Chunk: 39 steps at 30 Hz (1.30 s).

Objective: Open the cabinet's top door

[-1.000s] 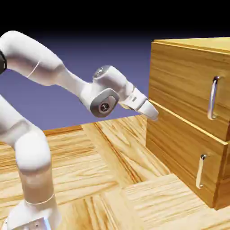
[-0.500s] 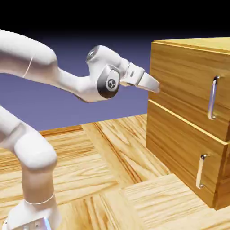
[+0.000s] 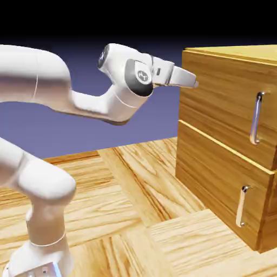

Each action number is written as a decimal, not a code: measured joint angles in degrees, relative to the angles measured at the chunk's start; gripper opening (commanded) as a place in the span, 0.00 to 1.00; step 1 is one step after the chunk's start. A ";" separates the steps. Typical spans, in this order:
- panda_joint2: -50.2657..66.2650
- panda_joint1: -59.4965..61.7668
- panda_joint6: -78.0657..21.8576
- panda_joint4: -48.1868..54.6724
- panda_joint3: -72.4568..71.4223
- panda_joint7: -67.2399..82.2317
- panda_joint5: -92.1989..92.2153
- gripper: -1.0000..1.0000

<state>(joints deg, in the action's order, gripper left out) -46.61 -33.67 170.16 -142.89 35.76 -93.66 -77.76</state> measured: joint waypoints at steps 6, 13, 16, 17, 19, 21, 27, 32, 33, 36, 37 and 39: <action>-2.68 -6.34 -0.74 3.48 6.88 -9.84 -14.95 1.00; -5.81 -13.74 -1.60 7.55 14.90 -21.33 -32.39 1.00; -7.15 -16.91 -1.97 9.29 18.34 -26.25 -39.87 1.00; -7.60 -17.97 -2.09 9.87 19.48 -27.89 -42.36 1.00; -8.49 -20.08 -2.34 11.03 21.77 -31.17 -47.34 1.00; -9.39 -22.20 -2.59 12.19 24.07 -34.46 -52.33 1.00; -12.07 -28.54 -3.33 15.67 30.94 -44.30 -67.28 1.00; -14.30 -33.83 -3.94 18.57 36.67 -52.50 -79.74 1.00; -14.75 -34.88 -4.06 19.16 37.82 -54.15 -82.23 1.00; -15.81 -37.39 -4.36 20.53 40.53 -58.04 -88.14 1.00; -15.81 -37.39 -4.36 20.53 40.54 -58.04 -88.14 1.00; -15.37 -41.54 -4.36 24.22 42.57 -57.77 -88.17 1.00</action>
<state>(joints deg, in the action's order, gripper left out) -61.97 -75.21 165.80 -118.67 78.33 -151.43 -165.92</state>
